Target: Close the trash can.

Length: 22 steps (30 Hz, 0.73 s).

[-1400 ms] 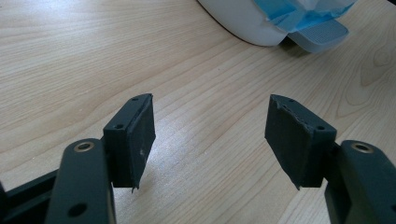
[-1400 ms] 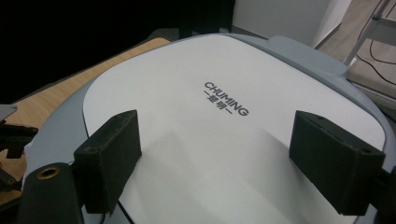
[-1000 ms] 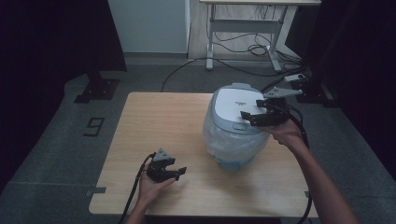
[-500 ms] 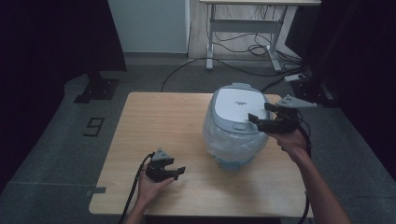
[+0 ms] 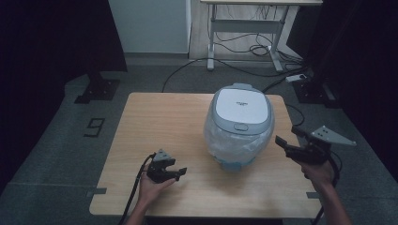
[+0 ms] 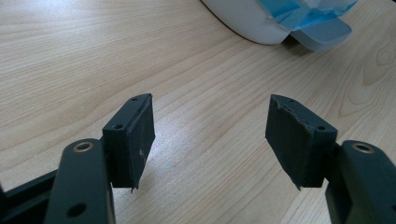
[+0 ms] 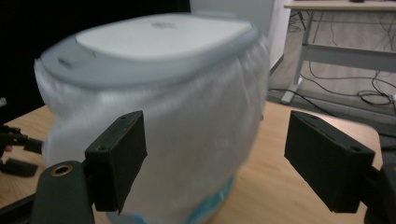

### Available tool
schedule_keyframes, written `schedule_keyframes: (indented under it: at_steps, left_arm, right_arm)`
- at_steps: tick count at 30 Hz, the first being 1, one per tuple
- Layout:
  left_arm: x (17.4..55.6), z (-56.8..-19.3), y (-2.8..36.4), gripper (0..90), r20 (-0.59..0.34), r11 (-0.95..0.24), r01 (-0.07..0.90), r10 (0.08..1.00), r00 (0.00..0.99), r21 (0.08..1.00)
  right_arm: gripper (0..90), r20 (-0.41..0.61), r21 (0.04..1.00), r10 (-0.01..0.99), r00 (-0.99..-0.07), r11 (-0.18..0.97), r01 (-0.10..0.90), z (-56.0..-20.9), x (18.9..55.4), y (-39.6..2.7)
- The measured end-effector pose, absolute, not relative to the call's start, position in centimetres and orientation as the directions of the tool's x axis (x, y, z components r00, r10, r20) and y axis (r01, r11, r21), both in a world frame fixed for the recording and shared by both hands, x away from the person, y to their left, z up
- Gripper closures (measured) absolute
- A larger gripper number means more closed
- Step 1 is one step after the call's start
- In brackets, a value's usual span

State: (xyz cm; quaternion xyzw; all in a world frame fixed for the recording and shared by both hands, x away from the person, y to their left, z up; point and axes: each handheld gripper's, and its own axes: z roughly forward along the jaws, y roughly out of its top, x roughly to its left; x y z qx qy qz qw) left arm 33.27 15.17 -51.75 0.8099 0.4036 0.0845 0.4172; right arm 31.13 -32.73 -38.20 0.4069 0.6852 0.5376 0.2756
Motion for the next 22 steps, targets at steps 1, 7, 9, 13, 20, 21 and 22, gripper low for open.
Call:
schedule_keyframes:
  at_steps: [1, 7, 9, 13, 20, 21, 22]
  left_arm:
    - [33.3, -51.8, 15.2, 32.5, -0.200, -0.326, 0.583, 0.724, 0.660, 0.744]
    - [33.3, -51.8, 15.1, 32.4, -0.201, -0.328, 0.586, 0.724, 0.660, 0.741]
    - [33.3, -51.9, 15.1, 32.4, -0.201, -0.328, 0.586, 0.724, 0.659, 0.740]
    - [33.3, -52.0, 15.1, 32.4, -0.202, -0.328, 0.590, 0.727, 0.656, 0.738]
    - [33.3, -51.9, 15.2, 32.3, -0.198, -0.329, 0.589, 0.729, 0.656, 0.738]
    - [33.3, -52.0, 15.2, 32.1, -0.198, -0.329, 0.589, 0.729, 0.655, 0.738]
    - [33.3, -52.0, 15.2, 32.0, -0.198, -0.329, 0.589, 0.729, 0.655, 0.738]
  right_arm:
    - [20.5, 0.068, 0.960, 0.857, -0.511, 0.083, 0.267, -38.9, 30.8, -33.1]
    - [20.8, 0.102, 0.951, 0.869, -0.483, 0.057, 0.304, -42.7, 29.6, -34.5]
    - [21.6, 0.110, 0.939, 0.878, -0.465, 0.061, 0.338, -44.9, 29.3, -35.1]
    - [21.8, 0.139, 0.919, 0.875, -0.464, 0.060, 0.389, -46.9, 29.3, -35.4]
    - [21.1, 0.135, 0.910, 0.875, -0.465, 0.076, 0.407, -47.8, 29.5, -35.3]
    - [21.0, 0.132, 0.910, 0.876, -0.465, 0.079, 0.407, -48.0, 29.6, -35.3]
    - [21.0, 0.132, 0.910, 0.876, -0.465, 0.079, 0.407, -48.0, 29.6, -35.3]
